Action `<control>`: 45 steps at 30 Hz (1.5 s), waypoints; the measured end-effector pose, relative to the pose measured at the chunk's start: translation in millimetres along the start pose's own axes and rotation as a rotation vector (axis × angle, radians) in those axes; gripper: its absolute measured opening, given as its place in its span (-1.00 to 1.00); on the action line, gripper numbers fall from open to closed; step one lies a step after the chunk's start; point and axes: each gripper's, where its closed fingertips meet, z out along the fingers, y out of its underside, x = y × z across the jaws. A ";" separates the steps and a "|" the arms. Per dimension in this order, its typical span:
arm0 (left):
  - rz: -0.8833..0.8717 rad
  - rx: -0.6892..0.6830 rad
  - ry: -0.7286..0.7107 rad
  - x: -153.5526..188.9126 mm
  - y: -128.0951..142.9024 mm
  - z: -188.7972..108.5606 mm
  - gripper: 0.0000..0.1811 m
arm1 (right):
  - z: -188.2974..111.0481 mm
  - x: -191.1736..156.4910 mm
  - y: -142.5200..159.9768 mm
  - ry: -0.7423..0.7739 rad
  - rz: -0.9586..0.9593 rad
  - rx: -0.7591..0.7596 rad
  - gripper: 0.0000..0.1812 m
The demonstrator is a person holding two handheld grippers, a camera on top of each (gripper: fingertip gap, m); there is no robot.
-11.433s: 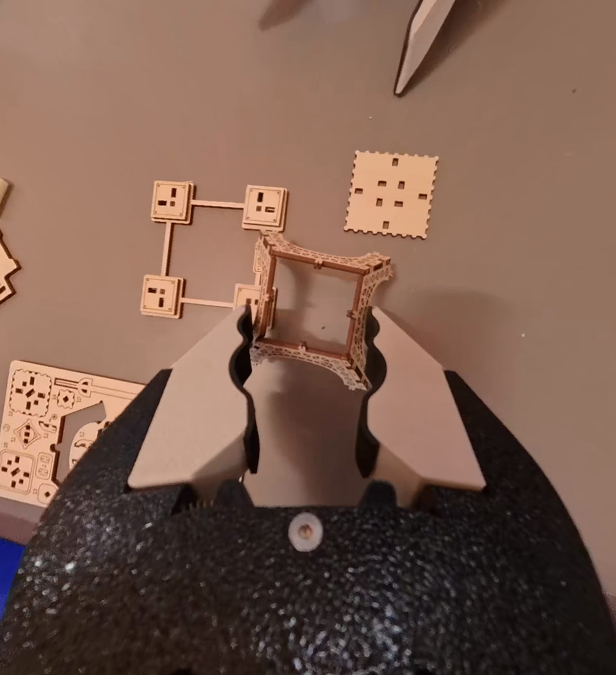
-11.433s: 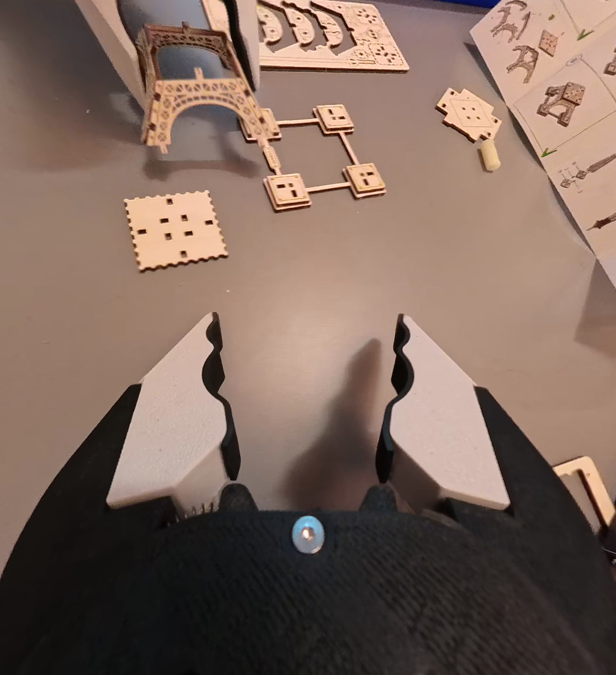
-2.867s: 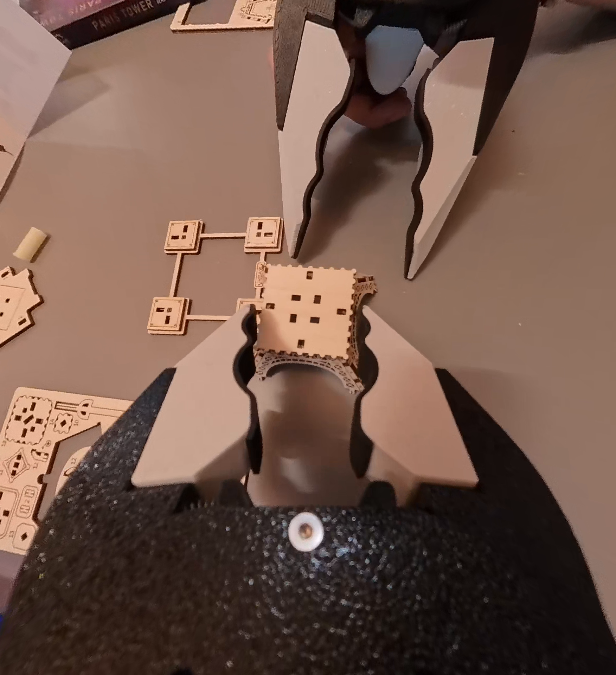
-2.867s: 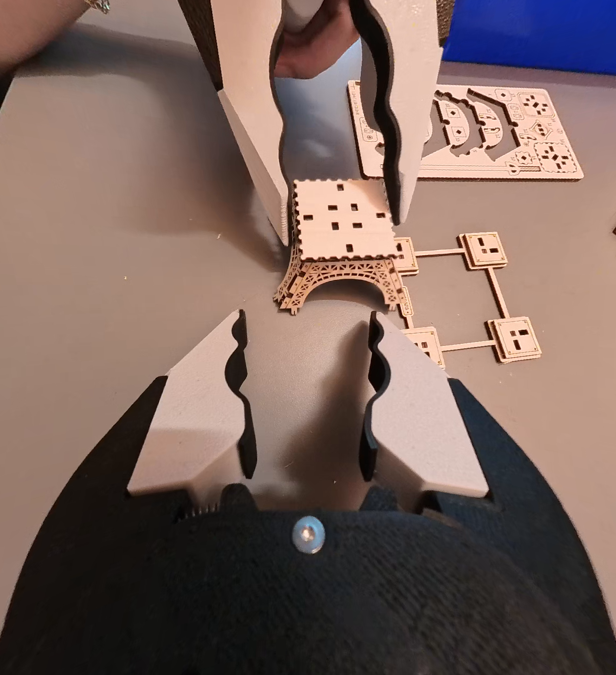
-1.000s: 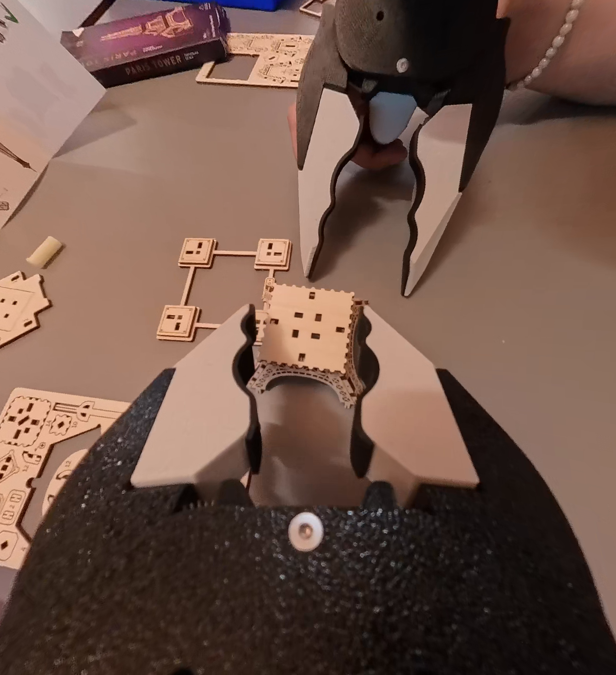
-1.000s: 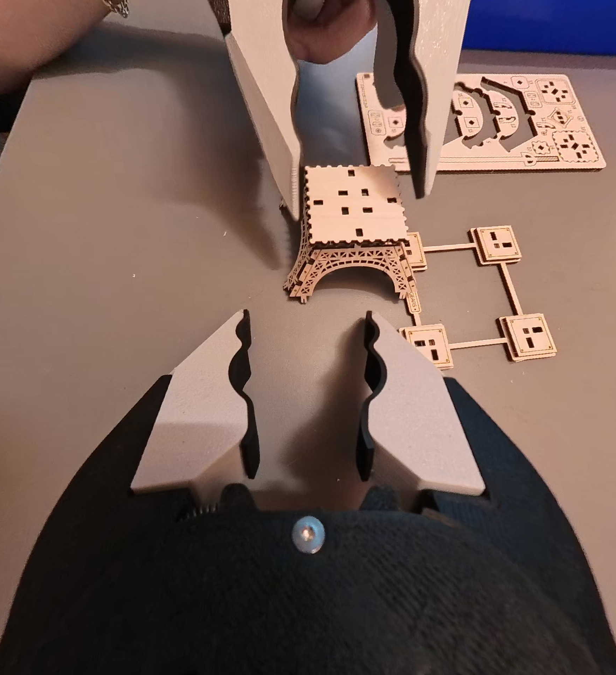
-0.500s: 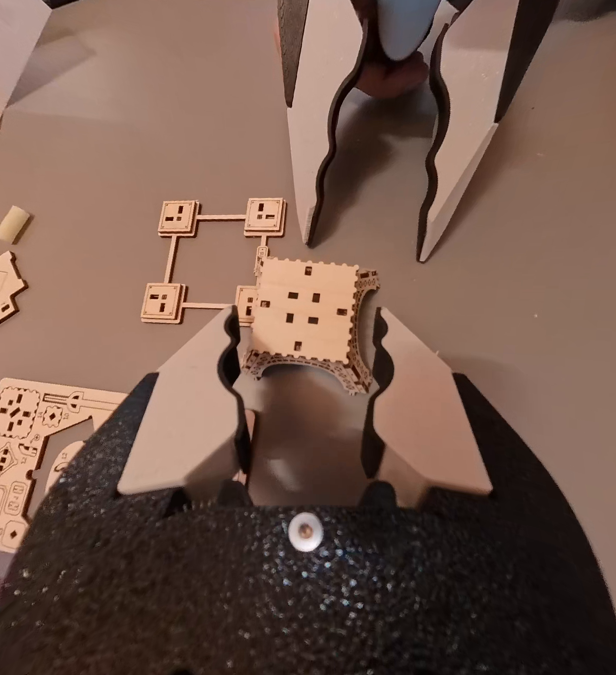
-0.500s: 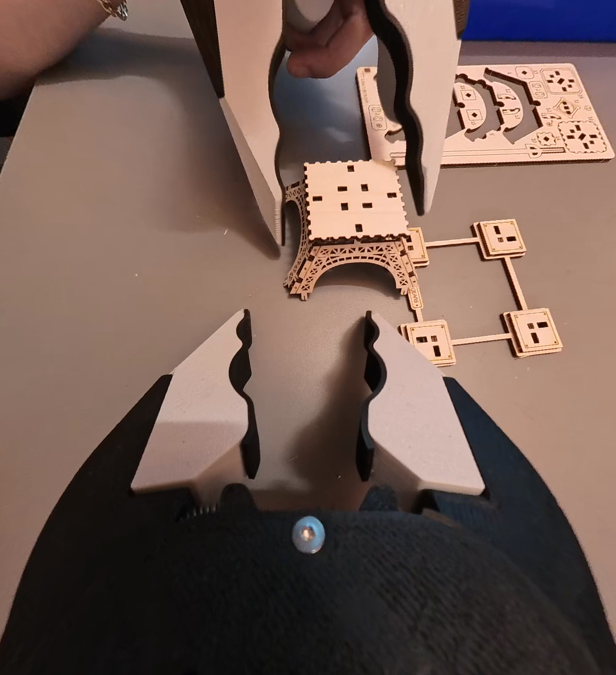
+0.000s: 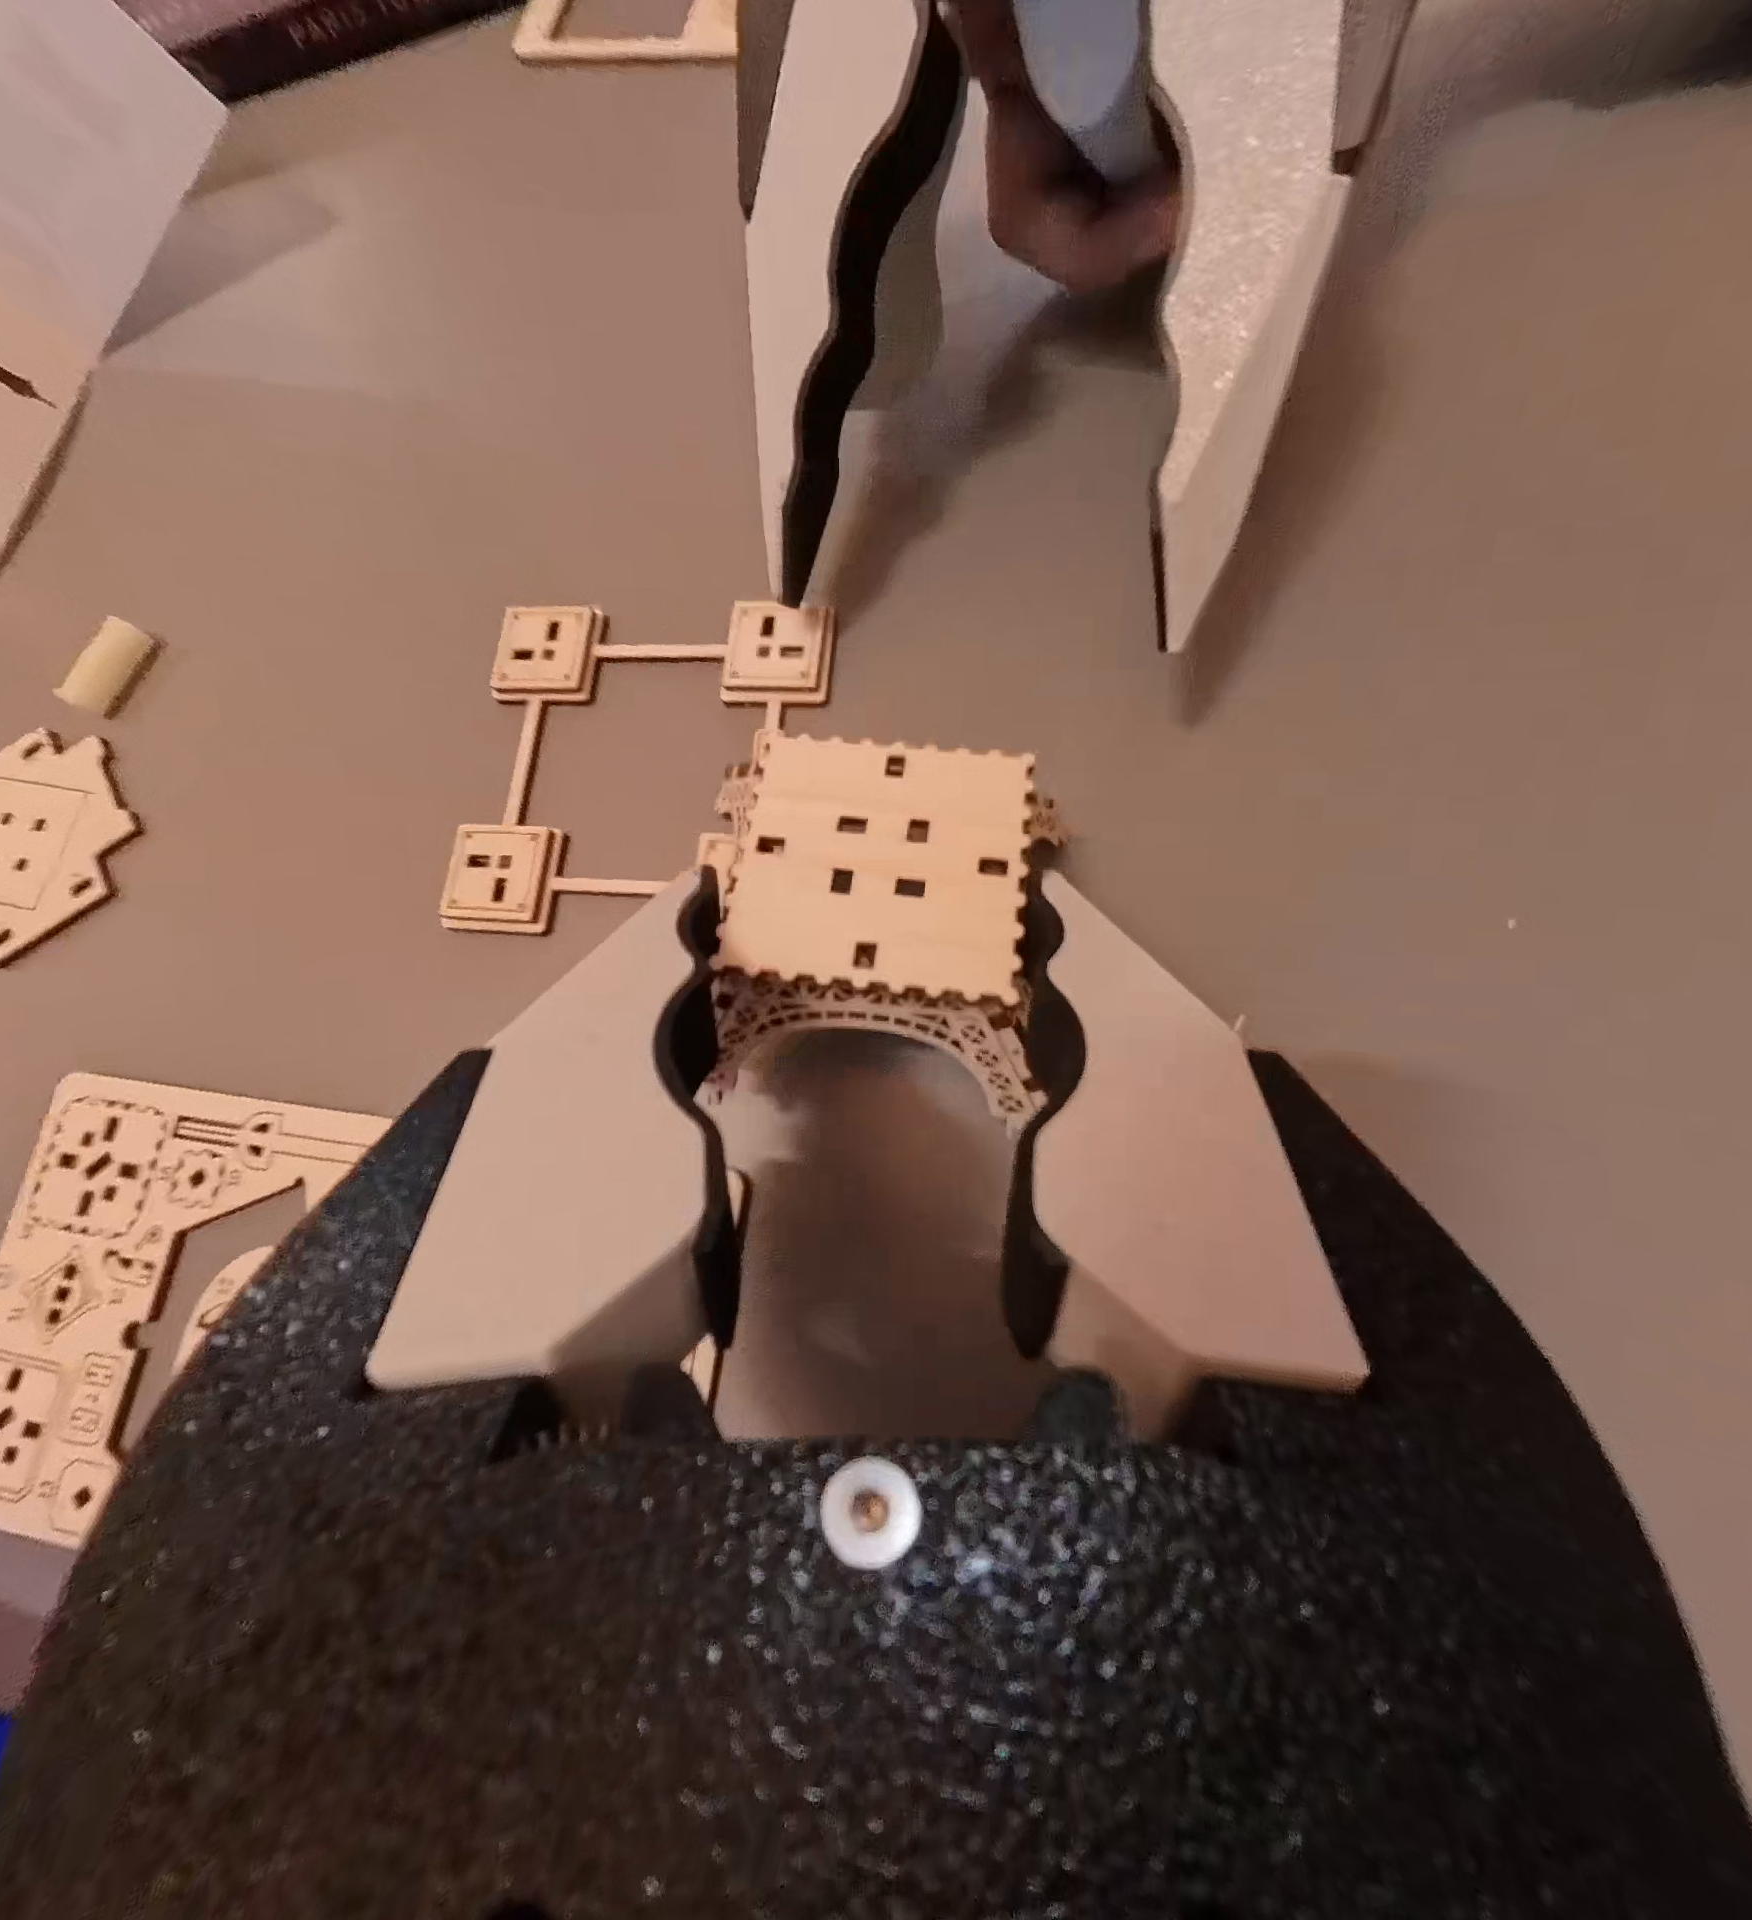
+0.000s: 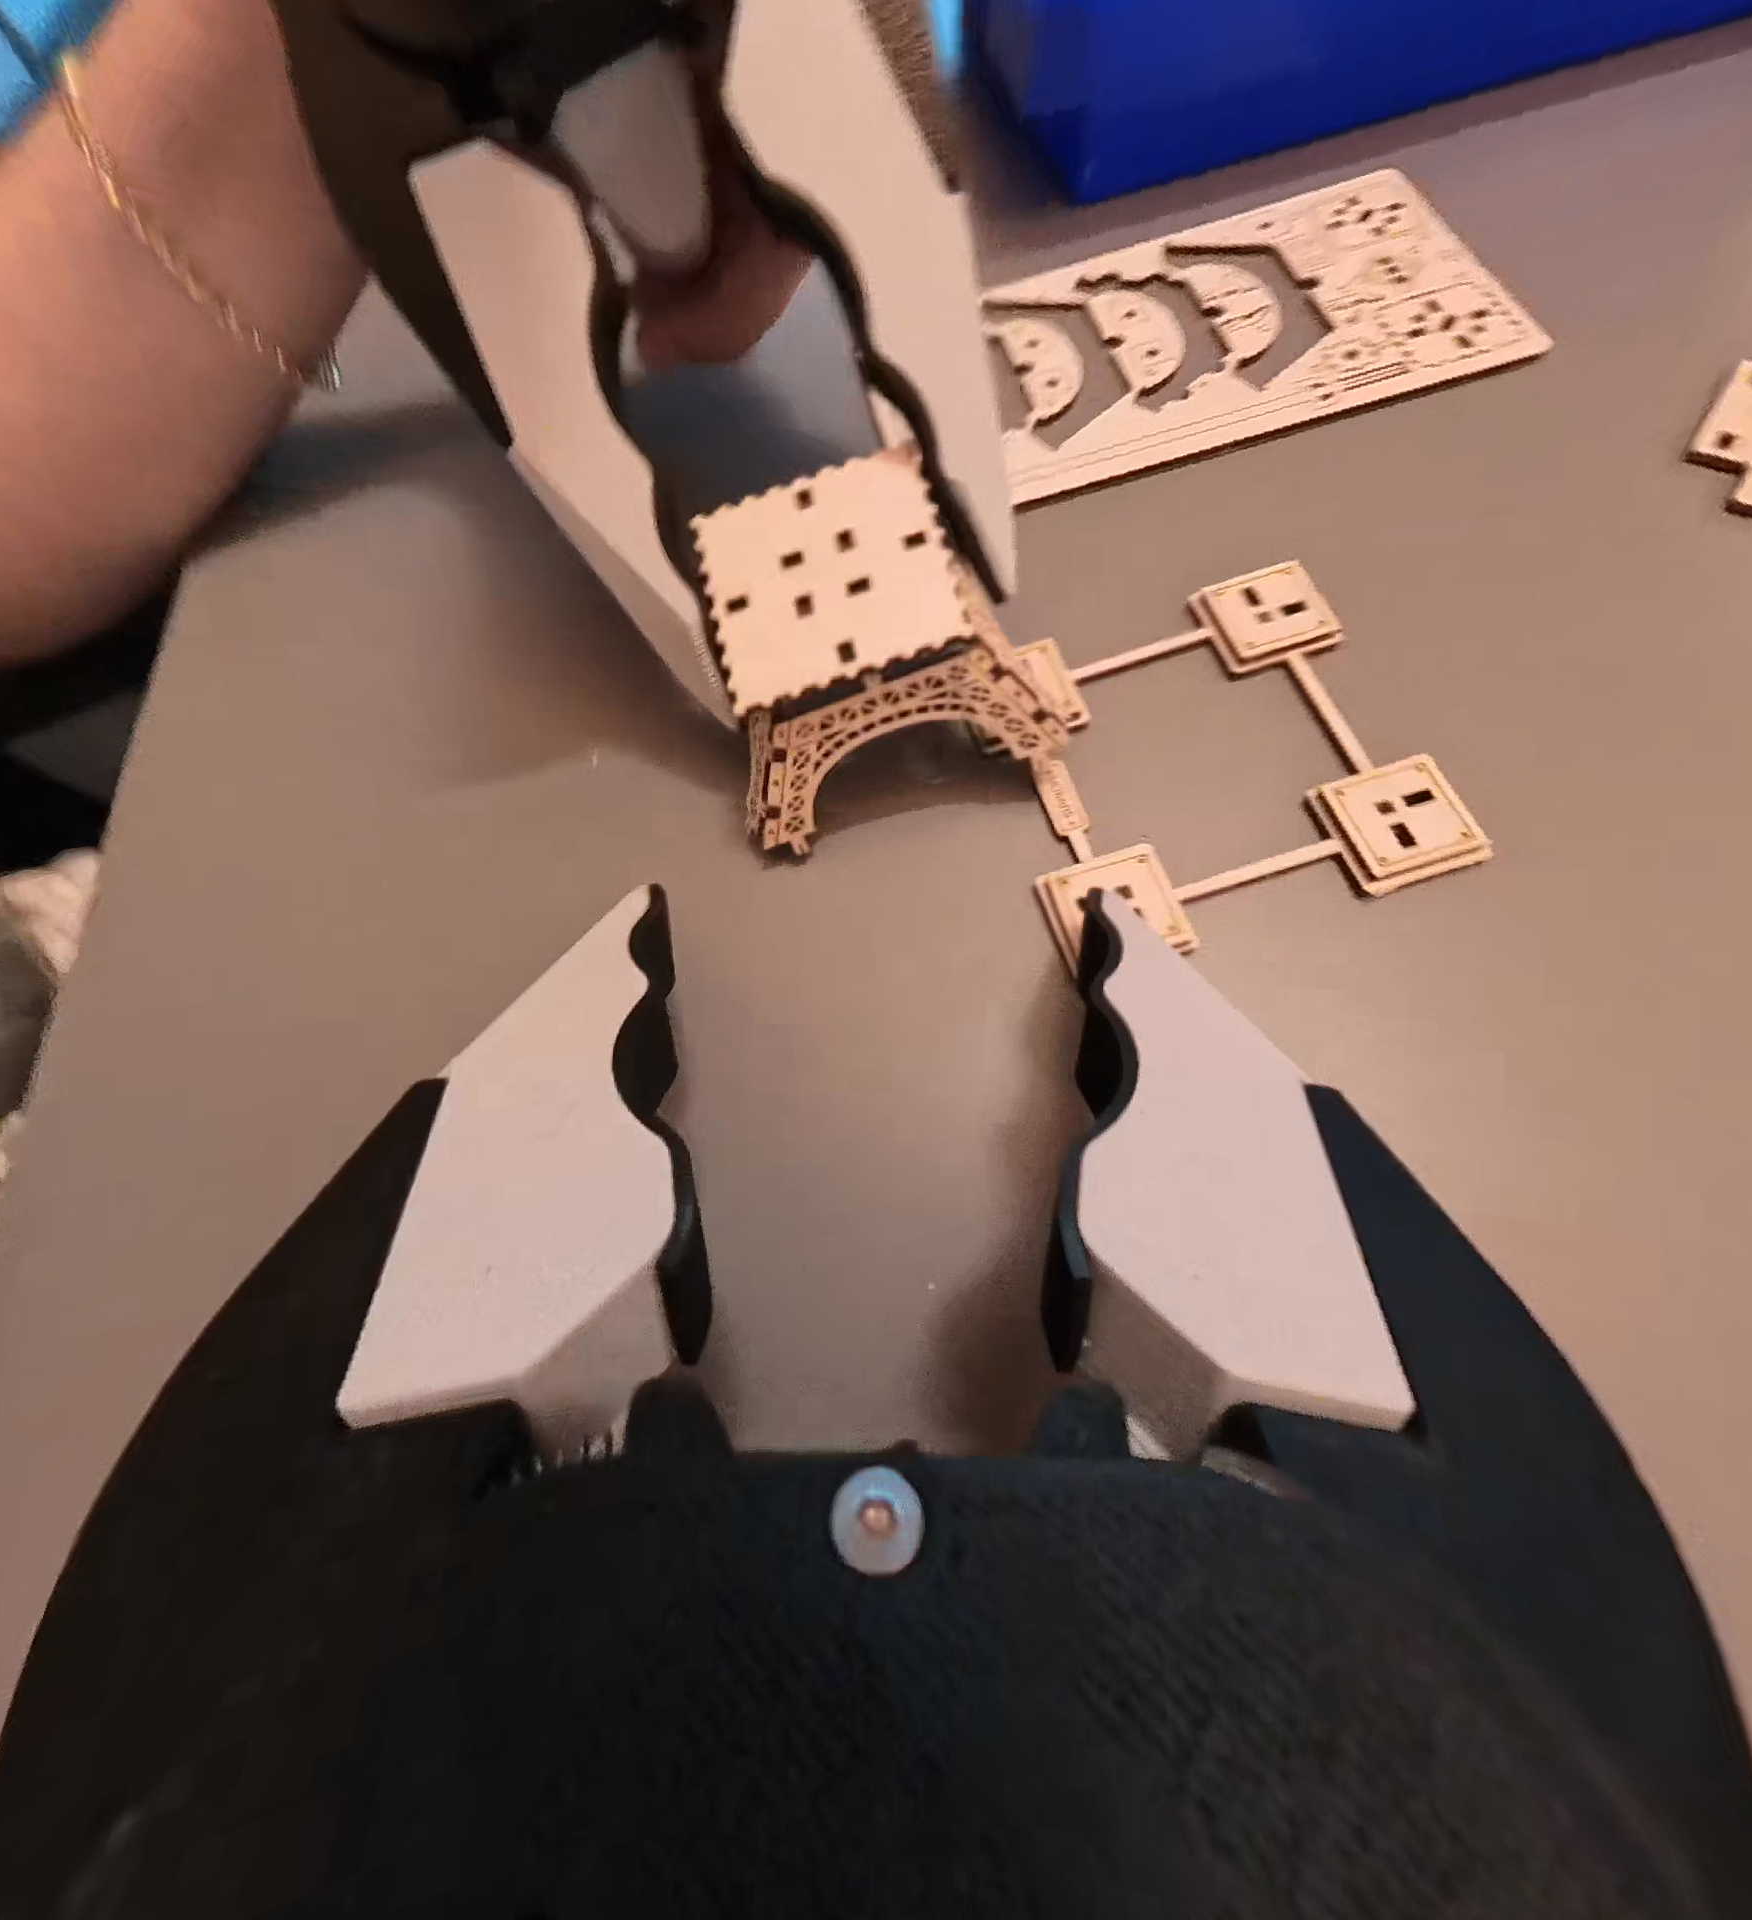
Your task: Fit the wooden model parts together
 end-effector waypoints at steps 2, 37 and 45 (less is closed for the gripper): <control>-0.011 0.031 -0.003 -1.2 -4.0 -4.6 -0.39 | -6.8 4.6 -7.3 -0.032 0.118 0.070 -0.15; -0.061 0.181 -0.076 -20.1 -22.8 -16.2 -0.39 | -34.4 7.3 -49.0 -0.404 0.661 0.477 -0.24; -0.055 0.214 -0.083 -19.8 -30.5 -24.4 -0.39 | -45.1 0.8 -69.7 -0.544 0.772 0.617 -0.23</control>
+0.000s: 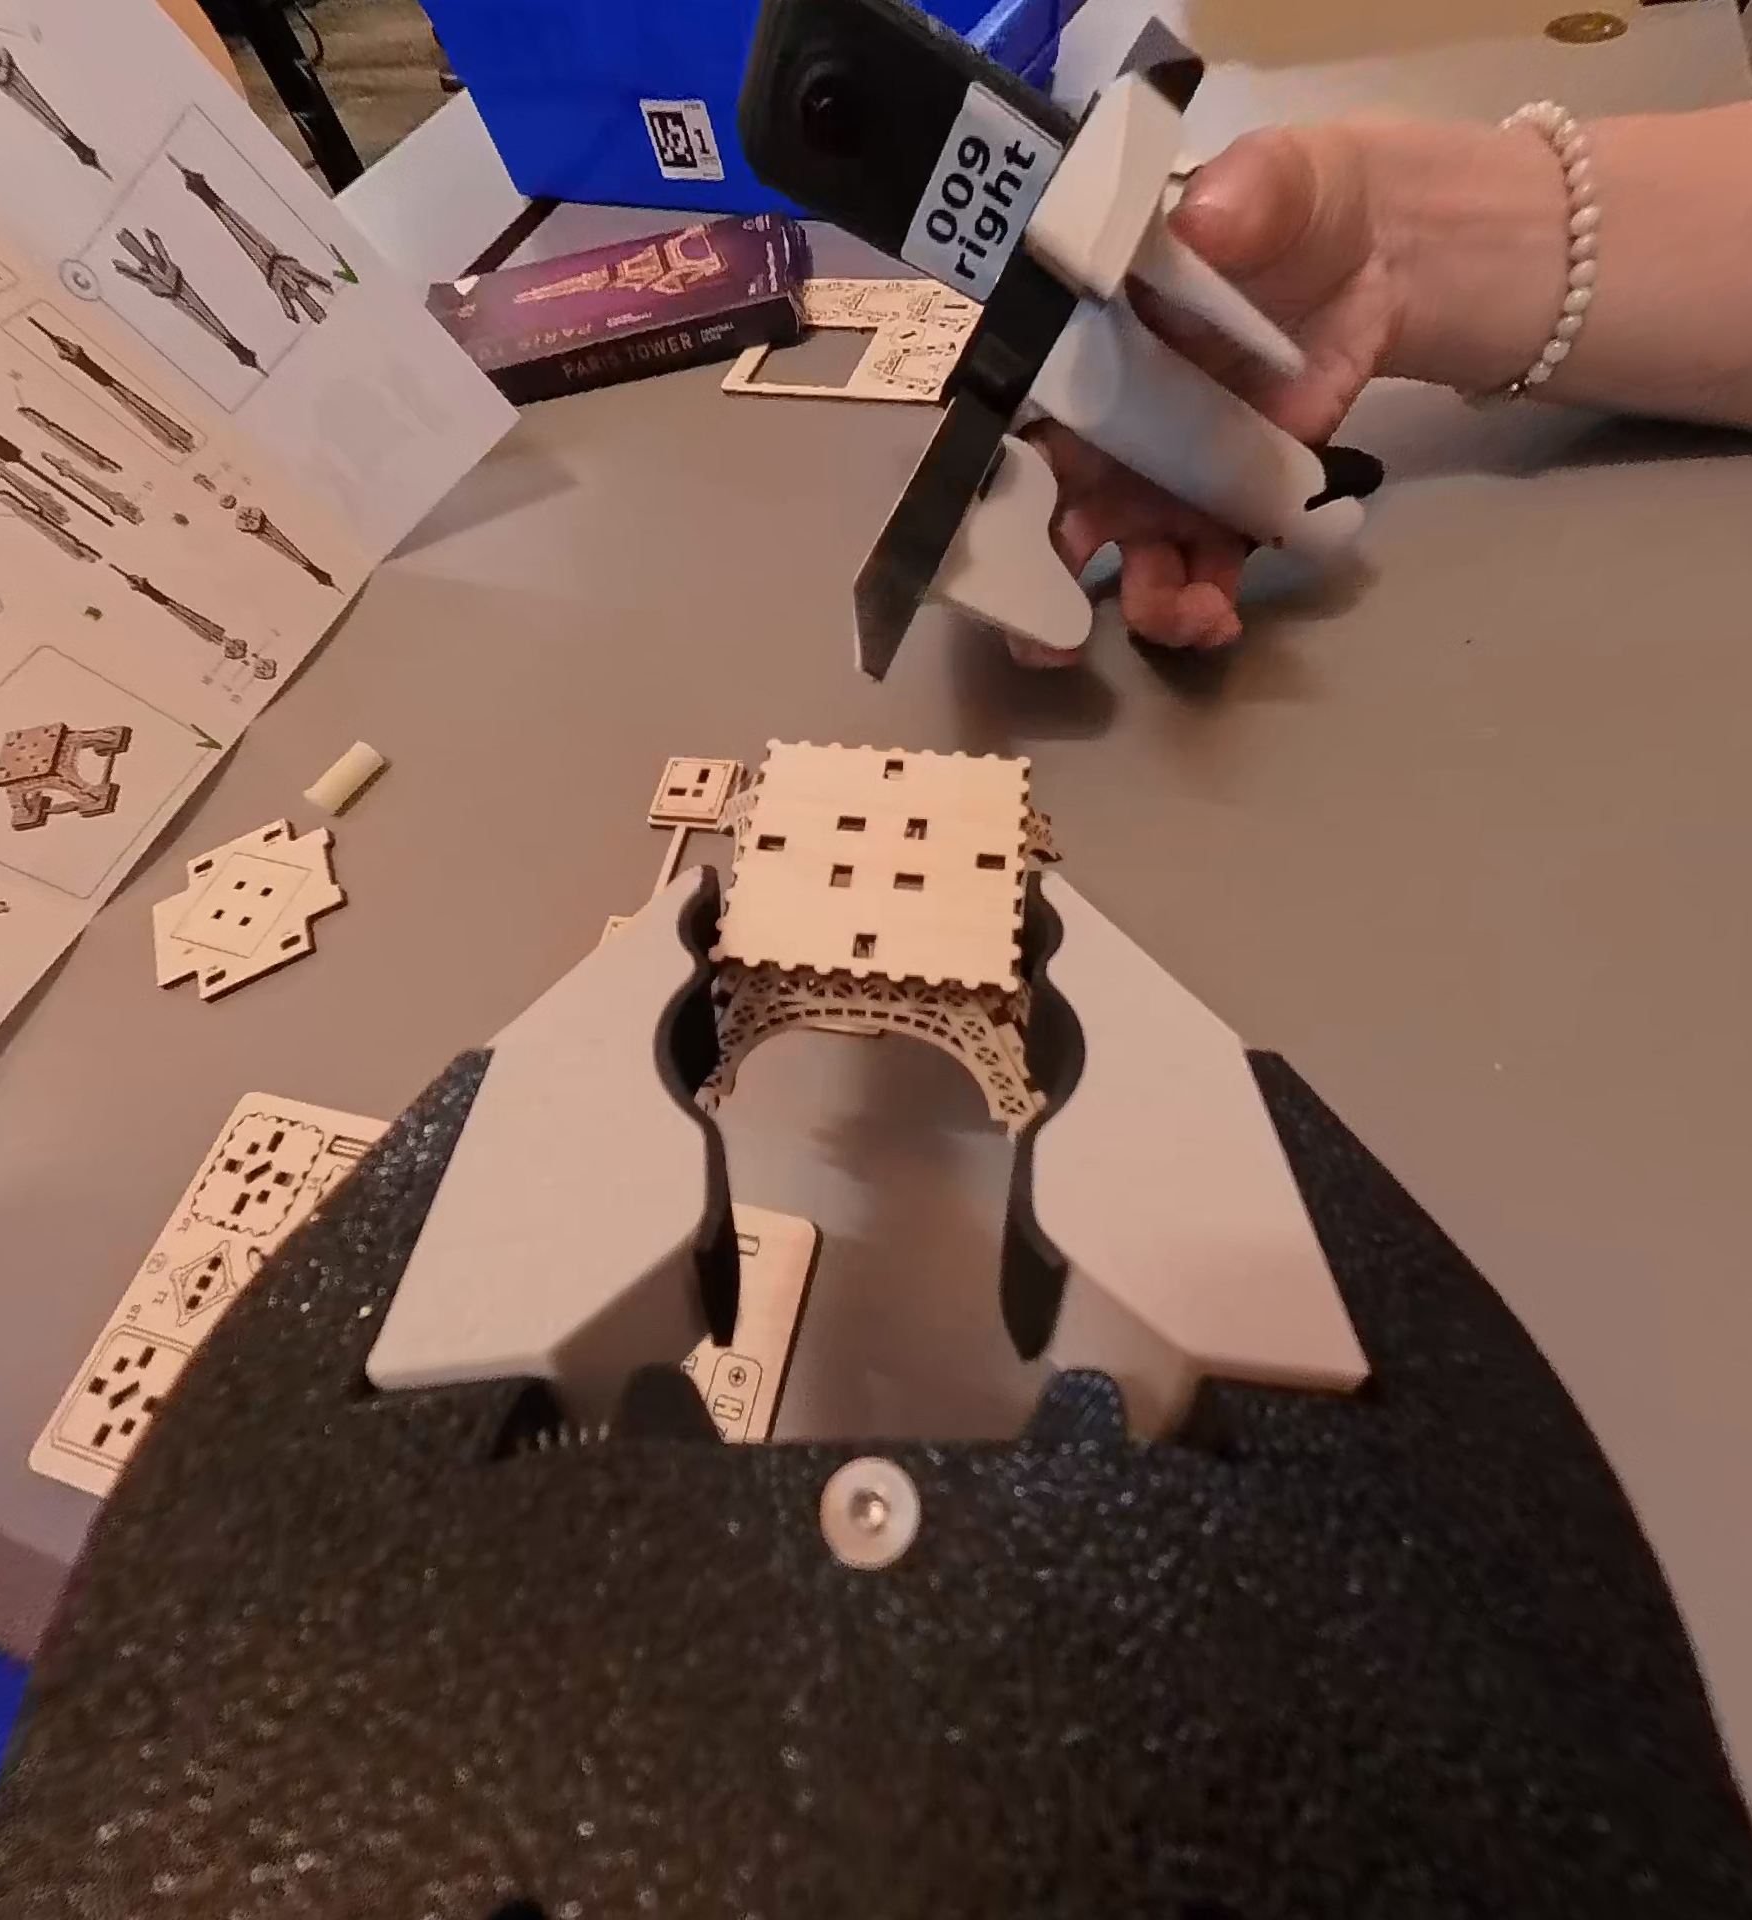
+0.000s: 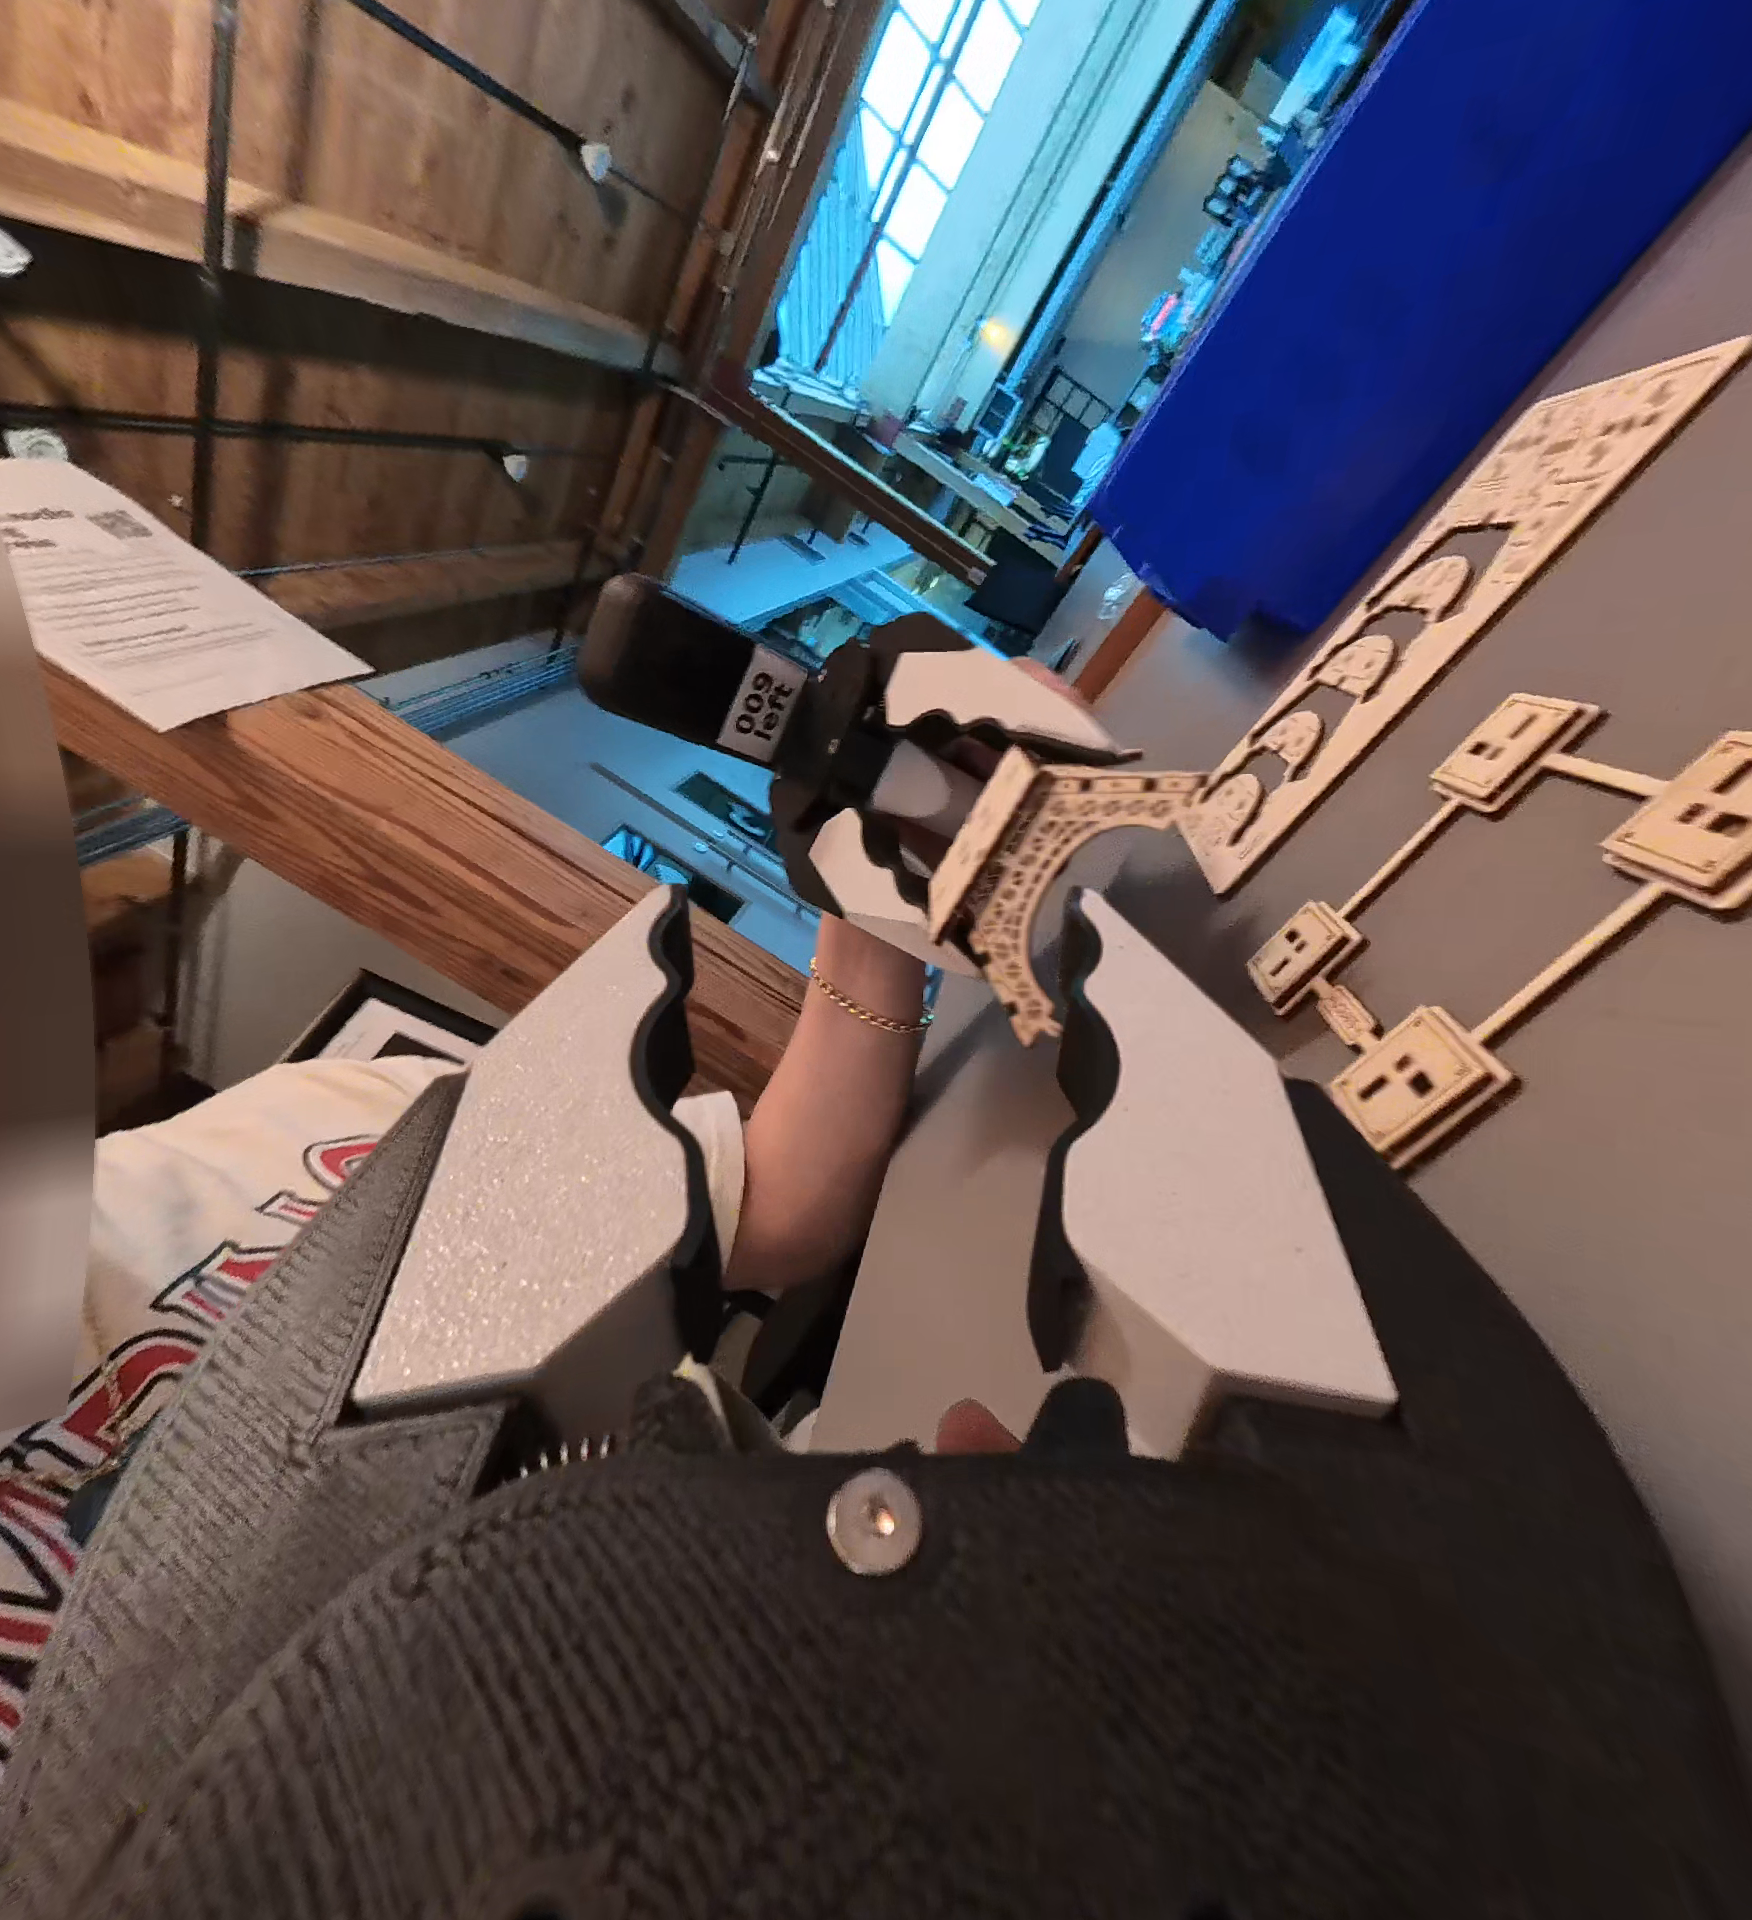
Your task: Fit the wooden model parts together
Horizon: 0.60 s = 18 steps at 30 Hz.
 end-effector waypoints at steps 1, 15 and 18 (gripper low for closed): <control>-0.001 0.002 -0.002 -0.4 -0.4 -0.8 -0.40 | -1.0 2.4 -2.5 0.015 -0.009 0.013 -0.24; -0.013 -0.024 -0.017 -5.3 8.5 2.0 -0.39 | -14.4 -12.5 -35.9 0.192 -0.446 0.126 -0.47; -0.014 -0.019 -0.019 -6.2 8.4 1.2 -0.39 | -13.7 -4.7 -30.6 0.208 -0.419 0.085 -0.48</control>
